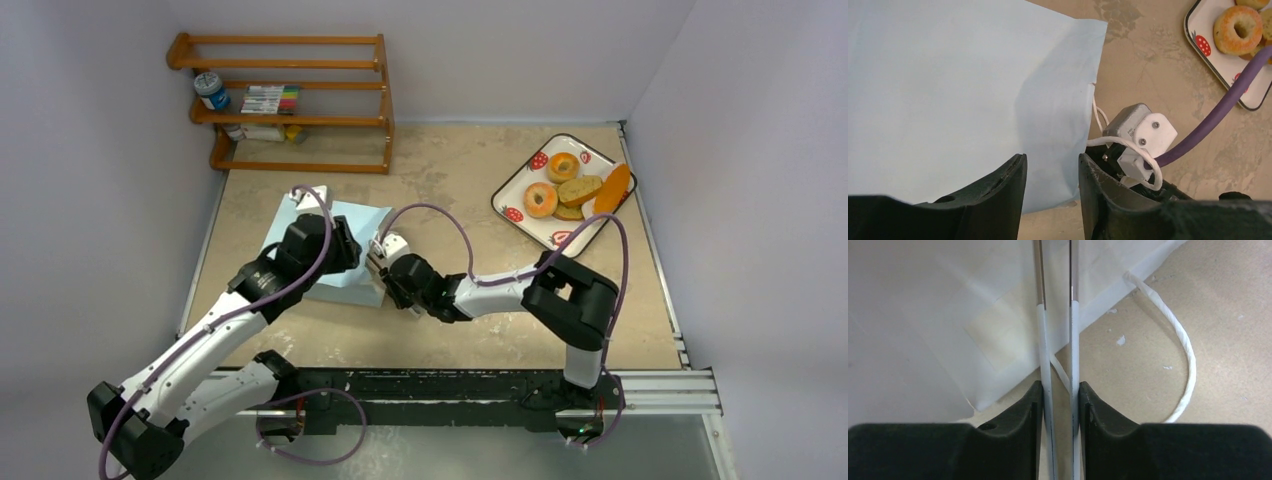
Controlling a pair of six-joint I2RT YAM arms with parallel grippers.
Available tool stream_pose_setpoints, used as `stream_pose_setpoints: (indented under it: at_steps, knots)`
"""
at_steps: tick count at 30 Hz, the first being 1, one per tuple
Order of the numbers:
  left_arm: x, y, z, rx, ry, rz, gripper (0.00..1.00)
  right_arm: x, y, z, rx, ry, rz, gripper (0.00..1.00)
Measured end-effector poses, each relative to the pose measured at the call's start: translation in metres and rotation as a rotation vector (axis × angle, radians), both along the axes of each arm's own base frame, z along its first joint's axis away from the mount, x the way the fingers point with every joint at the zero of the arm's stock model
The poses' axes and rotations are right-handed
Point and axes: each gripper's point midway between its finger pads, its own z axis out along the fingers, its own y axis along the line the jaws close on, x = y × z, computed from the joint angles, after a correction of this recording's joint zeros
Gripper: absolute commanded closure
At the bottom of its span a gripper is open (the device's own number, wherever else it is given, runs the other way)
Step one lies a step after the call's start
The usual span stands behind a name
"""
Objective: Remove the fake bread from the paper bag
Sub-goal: Adjust the paper bag at the center of the board, then move the paper bag to the center of the board.
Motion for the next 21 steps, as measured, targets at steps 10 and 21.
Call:
stream_pose_setpoints:
  at_steps: [10,21]
  knots:
    - [-0.001,0.061,0.032,0.001,-0.029,0.404,0.5,-0.01,-0.01,0.02,0.014,0.031,-0.003,0.73]
    - [-0.025,0.12,0.019,0.089,0.074,0.888,0.5,-0.027,-0.005,0.041,0.071,0.083,0.058,0.72]
